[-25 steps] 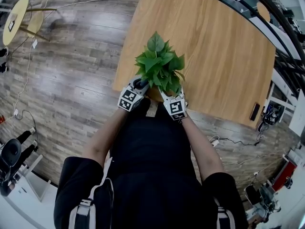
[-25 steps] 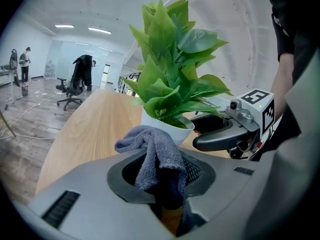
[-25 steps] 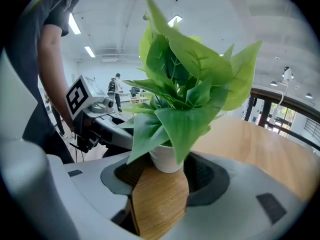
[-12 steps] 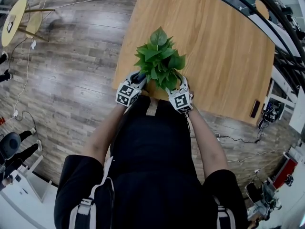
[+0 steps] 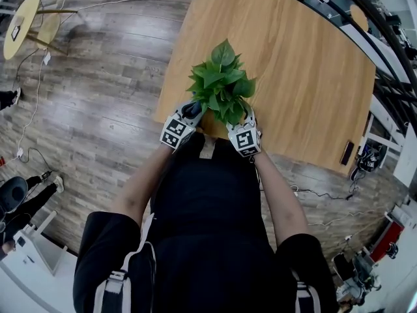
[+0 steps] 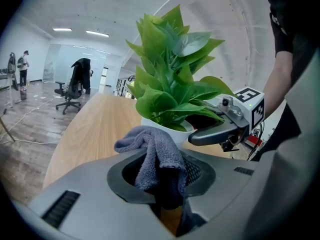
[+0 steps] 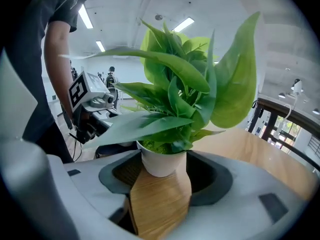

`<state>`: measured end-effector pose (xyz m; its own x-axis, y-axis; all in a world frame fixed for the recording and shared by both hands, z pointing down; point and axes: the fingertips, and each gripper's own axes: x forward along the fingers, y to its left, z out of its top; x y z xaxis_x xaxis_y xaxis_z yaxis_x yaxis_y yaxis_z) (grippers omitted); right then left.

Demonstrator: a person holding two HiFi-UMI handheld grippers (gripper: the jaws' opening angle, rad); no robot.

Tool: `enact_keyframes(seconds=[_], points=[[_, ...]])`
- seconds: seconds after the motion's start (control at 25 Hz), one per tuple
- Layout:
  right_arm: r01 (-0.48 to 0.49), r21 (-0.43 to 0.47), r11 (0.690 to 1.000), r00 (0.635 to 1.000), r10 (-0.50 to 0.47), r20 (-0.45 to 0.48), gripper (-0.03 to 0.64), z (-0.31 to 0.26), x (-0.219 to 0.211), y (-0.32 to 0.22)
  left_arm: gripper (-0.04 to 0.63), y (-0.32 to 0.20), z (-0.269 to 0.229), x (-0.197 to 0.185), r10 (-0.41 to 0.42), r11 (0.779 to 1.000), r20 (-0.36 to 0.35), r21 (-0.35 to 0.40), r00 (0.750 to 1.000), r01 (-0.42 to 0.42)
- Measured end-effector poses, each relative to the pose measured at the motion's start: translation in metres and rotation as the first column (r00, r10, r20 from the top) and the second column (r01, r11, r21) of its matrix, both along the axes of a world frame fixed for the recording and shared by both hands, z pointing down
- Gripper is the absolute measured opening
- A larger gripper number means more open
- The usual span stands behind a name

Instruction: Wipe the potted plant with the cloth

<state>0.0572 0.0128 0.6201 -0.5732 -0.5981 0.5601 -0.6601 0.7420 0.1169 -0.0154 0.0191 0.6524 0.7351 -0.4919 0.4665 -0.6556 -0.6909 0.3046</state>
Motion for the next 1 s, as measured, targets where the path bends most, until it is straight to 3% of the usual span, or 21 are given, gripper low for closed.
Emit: enact_keyframes(seconds=[0.28, 0.68, 0.84, 0.92, 1.0], points=[[-0.014, -0.002, 1.000, 1.000, 0.014, -0.020, 0.261, 0.002, 0.000, 0.000, 0.126, 0.010, 0.001, 0.004, 0.048, 0.999, 0.007, -0.001, 0.999, -0.048], [-0.017, -0.024, 1.000, 0.999, 0.018, 0.028, 0.261, 0.000, -0.011, 0.033, 0.127, -0.005, 0.000, -0.008, -0.005, 1.000, 0.004, -0.003, 1.000, 0.005], [-0.108, -0.086, 0.990, 0.992, 0.112, 0.048, 0.261, 0.017, 0.009, 0.033, 0.127, -0.010, -0.001, -0.012, -0.016, 1.000, 0.006, -0.021, 1.000, 0.016], [-0.162, -0.082, 0.983, 0.984, 0.167, 0.060, 0.261, 0.018, 0.024, 0.023, 0.127, -0.013, -0.001, -0.014, -0.026, 0.999, 0.006, -0.027, 1.000, 0.026], [-0.146, -0.052, 0.988, 0.987, 0.149, 0.063, 0.261, 0.012, 0.028, 0.012, 0.127, -0.016, 0.000, -0.015, -0.035, 0.999, 0.005, -0.034, 0.999, 0.035]])
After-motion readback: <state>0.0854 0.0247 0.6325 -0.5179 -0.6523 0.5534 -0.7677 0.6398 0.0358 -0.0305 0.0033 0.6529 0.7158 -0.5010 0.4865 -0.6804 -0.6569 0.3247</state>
